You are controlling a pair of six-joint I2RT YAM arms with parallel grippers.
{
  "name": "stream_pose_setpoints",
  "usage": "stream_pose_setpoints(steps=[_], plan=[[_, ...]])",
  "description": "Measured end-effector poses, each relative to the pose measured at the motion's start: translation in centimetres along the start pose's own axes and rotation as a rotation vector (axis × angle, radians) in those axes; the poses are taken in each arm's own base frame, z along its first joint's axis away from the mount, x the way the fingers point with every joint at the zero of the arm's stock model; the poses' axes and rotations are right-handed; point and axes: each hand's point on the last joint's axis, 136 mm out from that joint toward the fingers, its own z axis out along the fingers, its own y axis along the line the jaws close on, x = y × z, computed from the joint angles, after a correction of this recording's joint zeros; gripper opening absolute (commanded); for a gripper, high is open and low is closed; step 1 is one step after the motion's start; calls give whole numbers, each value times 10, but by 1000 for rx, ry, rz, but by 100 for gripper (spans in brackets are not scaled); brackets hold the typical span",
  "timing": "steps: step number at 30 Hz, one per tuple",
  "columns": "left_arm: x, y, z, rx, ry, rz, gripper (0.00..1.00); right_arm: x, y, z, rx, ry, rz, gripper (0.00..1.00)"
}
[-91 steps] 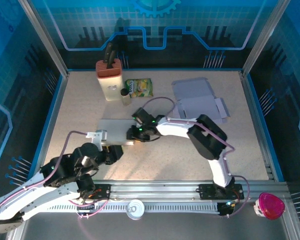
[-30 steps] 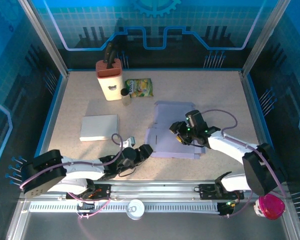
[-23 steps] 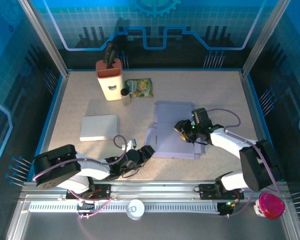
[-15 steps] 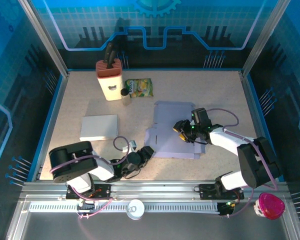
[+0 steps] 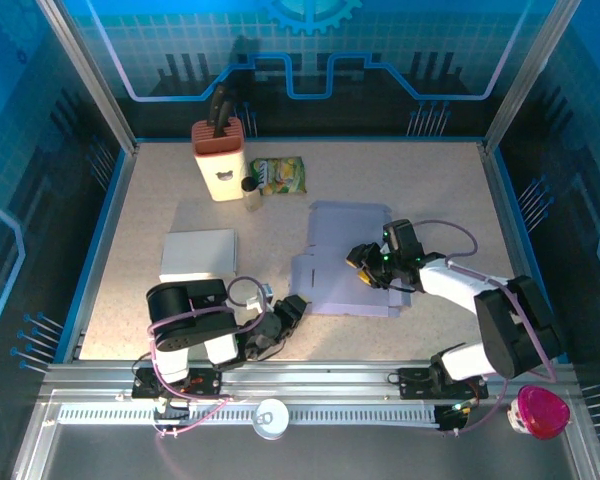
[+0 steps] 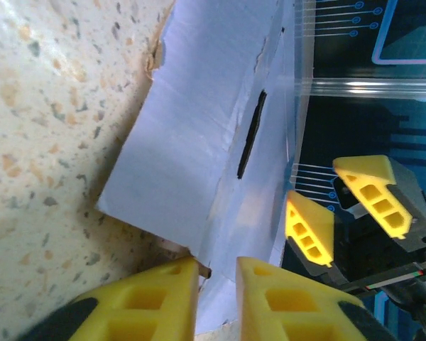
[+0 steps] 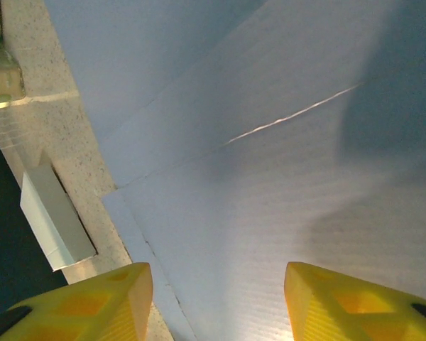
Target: Fold the paper box
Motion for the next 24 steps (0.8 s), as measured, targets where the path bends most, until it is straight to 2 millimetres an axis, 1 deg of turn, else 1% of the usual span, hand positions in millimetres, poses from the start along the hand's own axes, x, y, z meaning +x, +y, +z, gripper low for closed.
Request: stream_pose_setpoints(steps=[3,5,8,10,12,14,17,20,22,24], plan=[[-1,4,1,-8,-8,3,10,1,6,-4,-18,-6,-12,52],[-6,2,2,0,-35,-5,5,1,10,-7,-30,-13,-18,52],[-7,-2,3,14,-44,-6,0,2,14,-12,-43,-22,-30,52],[-7,-4,4,19,-51,11,0,7,16,-17,-53,-28,-43,52],[-7,-8,6,26,-59,39,0,16,17,-22,-63,-30,-58,53],[-8,-13,5,37,-63,60,0,30,18,-30,-79,-36,-73,56],[-8,-29,4,77,-65,66,0,58,17,-46,-110,-47,-88,62],[-6,-44,3,116,-63,70,0,80,17,-65,-161,-71,-77,67],[-5,-54,3,140,-62,77,0,89,11,-72,-192,-87,-47,70],[-3,-61,3,158,-58,81,0,93,1,-73,-206,-102,-8,72]])
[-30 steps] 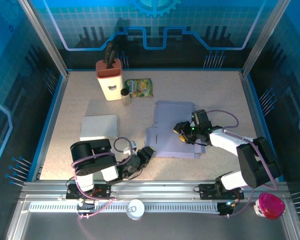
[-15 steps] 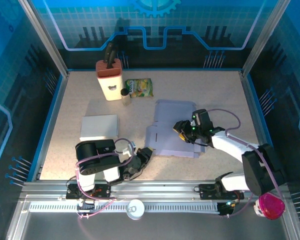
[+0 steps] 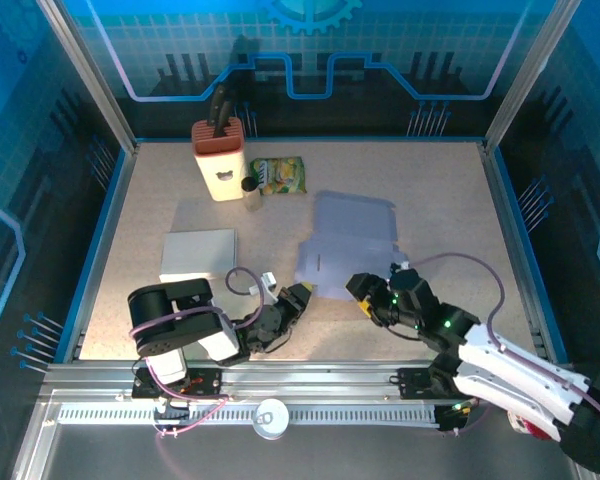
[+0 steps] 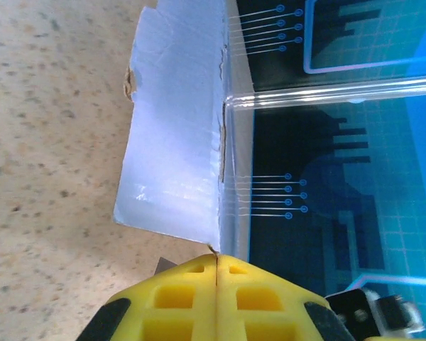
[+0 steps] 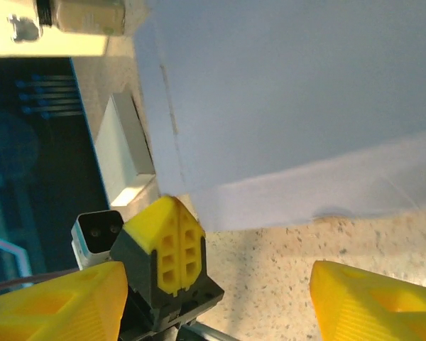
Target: Fold the paper box
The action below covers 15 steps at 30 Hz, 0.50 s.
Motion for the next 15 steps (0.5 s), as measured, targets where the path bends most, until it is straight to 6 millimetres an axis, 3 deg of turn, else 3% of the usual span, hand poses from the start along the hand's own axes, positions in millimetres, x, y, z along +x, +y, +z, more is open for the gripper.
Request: stream_pose_setpoints(steps=[6,15], plan=[[4,-6,3,14,13,14,0,3,-36,8,69,-41,131,78],[7,-11,3,26,28,11,0,-9,-31,18,12,-135,202,66]])
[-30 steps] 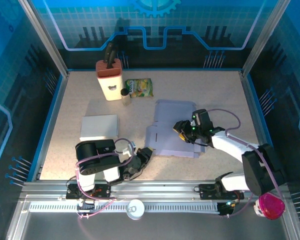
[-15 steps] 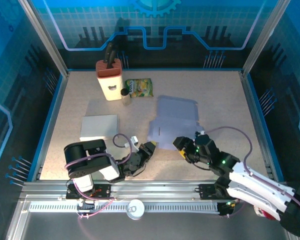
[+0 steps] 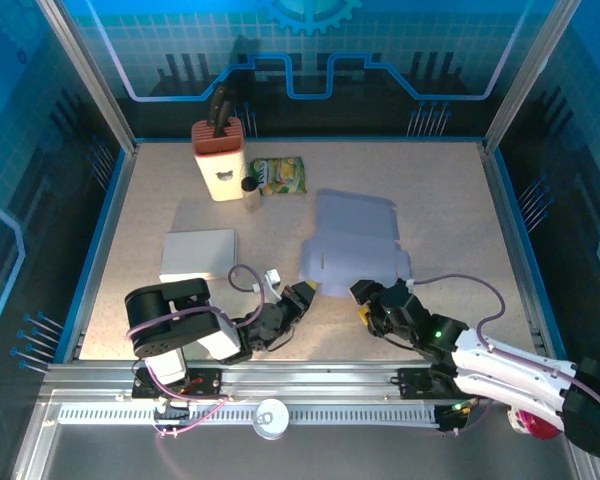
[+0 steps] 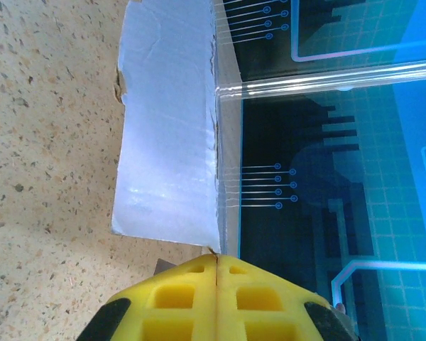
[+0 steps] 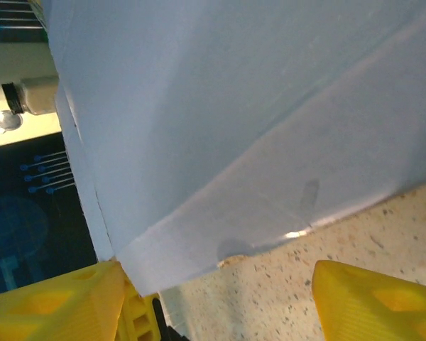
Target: Fold the paper box
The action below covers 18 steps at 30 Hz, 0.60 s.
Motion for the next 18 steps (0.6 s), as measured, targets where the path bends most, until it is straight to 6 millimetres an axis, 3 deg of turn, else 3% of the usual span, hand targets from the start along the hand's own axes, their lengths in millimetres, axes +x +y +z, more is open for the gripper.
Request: stream_pose_setpoints(steps=[9,18], plan=[[2,-15,1,33,10,-11,0,-22,19,-2,-76,-84,20,38],[3,-22,2,43,17,-3,0,-28,32,-8,-119,-102,13,18]])
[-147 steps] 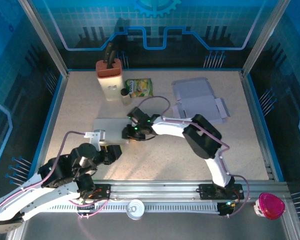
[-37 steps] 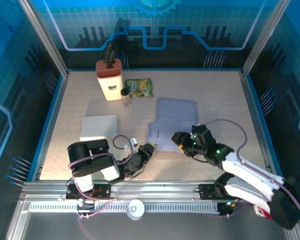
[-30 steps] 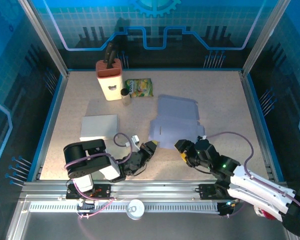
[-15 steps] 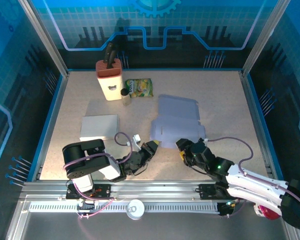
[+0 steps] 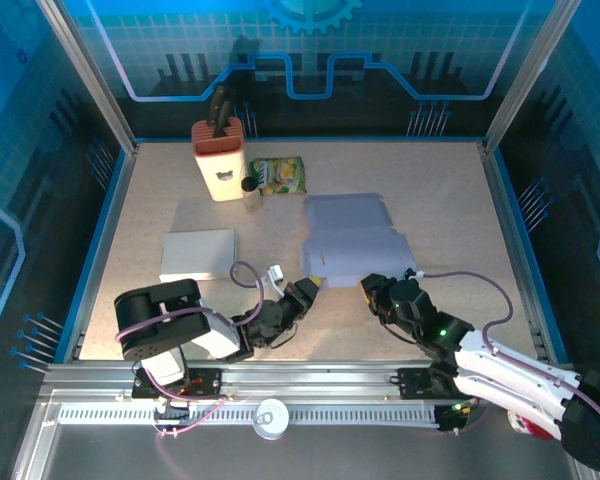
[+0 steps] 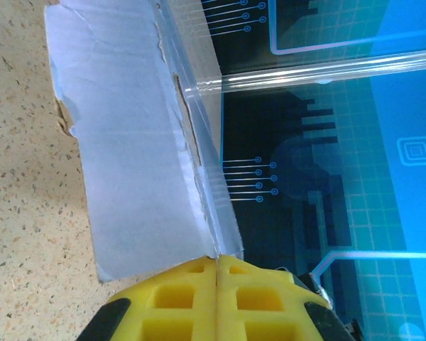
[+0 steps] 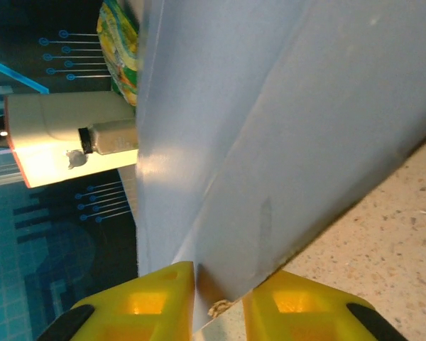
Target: Fold the paper box
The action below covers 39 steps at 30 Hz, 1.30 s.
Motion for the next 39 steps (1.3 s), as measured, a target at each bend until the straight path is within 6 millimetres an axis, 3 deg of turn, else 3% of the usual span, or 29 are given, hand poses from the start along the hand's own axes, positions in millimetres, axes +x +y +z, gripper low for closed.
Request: stream_pose_setpoints(steps=[5,8,12,17,21,24,27,30,33,36,39], plan=[[1,-1,1,1,5,0,0,-5,10,-2,-25,-15,4,12],[3,-2,1,4,14,-1,0,-9,13,-1,-32,-27,14,4],[5,-2,1,5,27,3,24,-17,24,-2,-46,-49,15,0],[11,-9,-1,9,65,44,34,-27,58,-10,-72,-71,-12,0],[11,-44,-15,45,89,101,43,-34,109,-28,-120,-80,-63,0],[3,-85,-28,74,91,161,48,-37,151,-52,-153,-85,-105,0],[-14,-125,-51,108,65,210,54,-39,180,-78,-148,-87,-139,0],[-37,-140,-77,95,31,256,57,-36,199,-103,-141,-68,-170,0],[-59,-137,-93,32,-2,311,60,-32,207,-122,-128,-44,-189,0],[-76,-119,-102,-56,-21,356,61,-27,211,-130,-127,-11,-193,0],[-85,-93,-103,-162,-8,395,61,-20,210,-111,-96,32,-190,0]])
